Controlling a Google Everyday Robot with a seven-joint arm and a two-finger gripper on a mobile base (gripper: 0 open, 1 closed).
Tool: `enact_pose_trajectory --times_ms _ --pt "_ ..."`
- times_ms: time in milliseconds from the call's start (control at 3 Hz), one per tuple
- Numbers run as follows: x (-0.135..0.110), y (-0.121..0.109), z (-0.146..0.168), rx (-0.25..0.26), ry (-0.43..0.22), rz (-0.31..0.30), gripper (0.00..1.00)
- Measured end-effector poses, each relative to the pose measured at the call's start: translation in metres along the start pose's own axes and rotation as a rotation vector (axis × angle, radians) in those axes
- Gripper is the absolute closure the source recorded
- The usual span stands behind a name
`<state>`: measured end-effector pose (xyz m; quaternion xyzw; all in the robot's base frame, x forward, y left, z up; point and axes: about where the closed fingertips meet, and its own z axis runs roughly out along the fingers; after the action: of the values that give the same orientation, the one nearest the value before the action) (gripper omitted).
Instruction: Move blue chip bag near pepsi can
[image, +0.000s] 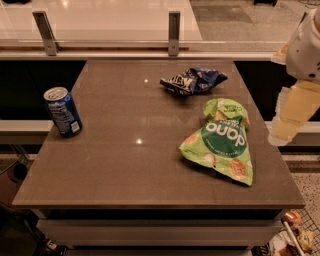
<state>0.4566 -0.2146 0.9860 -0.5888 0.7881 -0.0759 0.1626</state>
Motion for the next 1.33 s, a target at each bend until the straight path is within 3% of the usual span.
enact_pose_trajectory --times_ms 333,667,1000,1333 --pt "-0.021 -0.04 0.016 0.066 0.03 0.025 0.0" --pt "-0.044 -0.073 0.033 0.12 0.002 0.05 0.0" --pt "-0.066 -0.101 0.058 0.136 -0.086 0.073 0.0" --pt "-0.083 -0.124 0.091 0.116 -0.176 0.11 0.0"
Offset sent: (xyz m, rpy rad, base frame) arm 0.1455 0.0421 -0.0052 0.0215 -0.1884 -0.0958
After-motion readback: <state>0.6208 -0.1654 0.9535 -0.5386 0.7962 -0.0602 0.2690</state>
